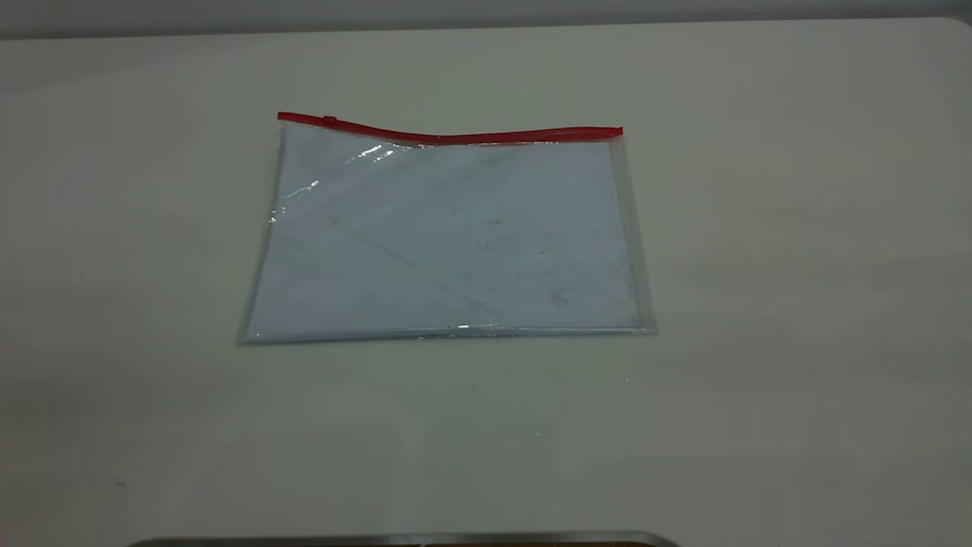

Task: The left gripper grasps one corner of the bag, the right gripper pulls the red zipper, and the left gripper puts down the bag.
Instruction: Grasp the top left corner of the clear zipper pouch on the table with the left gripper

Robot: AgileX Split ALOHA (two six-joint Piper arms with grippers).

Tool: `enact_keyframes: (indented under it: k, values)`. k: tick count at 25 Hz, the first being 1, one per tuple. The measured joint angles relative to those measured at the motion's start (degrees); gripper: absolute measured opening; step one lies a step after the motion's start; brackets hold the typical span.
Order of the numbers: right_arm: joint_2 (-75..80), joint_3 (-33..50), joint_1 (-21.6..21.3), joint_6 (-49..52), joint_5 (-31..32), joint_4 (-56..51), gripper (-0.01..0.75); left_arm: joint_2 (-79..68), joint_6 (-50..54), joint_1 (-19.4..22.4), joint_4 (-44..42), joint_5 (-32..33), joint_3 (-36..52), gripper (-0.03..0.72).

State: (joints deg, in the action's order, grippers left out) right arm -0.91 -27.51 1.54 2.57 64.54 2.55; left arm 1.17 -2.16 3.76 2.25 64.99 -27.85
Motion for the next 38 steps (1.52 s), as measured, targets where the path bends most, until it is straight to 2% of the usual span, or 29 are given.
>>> enact_keyframes:
  k: [4,8,11,14,19,23,25,28,33,38]
  values:
    - [0.25,0.00,0.00,-1.56,0.00,-1.95,0.458,0.00,0.51,0.00,0.00,0.00,0.00,0.405]
    - [8.37,-0.26,0.00,-6.44,-2.91,-11.42,0.458,-5.61,3.11,0.06,-0.06,0.16,-1.94,0.405]
    - [19.13,-0.26,0.00,-13.55,-9.79,-17.40,0.464,-16.03,2.65,0.06,-0.06,-1.76,-5.04,0.408]
    - [31.88,-0.26,0.00,-22.74,-18.45,-23.56,0.489,-28.76,0.47,0.06,0.00,-6.90,-7.79,0.419]
    - [51.00,-1.78,0.00,-44.78,-28.98,-41.03,0.550,-46.42,-3.59,0.06,2.26,-16.97,-9.54,0.509]
    - [65.84,-6.46,0.78,-64.54,-31.08,-57.01,0.559,-59.27,-7.43,0.06,6.28,-27.38,-9.61,0.608]
    - [72.69,-9.57,2.58,-72.72,-32.12,-64.98,0.559,-65.65,-9.00,0.06,8.01,-33.26,-9.85,0.620]
    - [83.84,-14.71,6.74,-81.01,-33.09,-73.52,0.561,-75.07,-10.16,0.06,10.10,-38.76,-12.64,0.619]
    - [99.10,-24.20,13.27,-86.78,-33.71,-80.35,0.561,-90.75,-12.15,0.06,11.28,-40.87,-21.85,0.612]
    - [110.30,-33.22,14.56,-86.82,-31.66,-82.59,0.561,-105.26,-17.49,0.06,14.80,-40.75,-33.28,0.598]
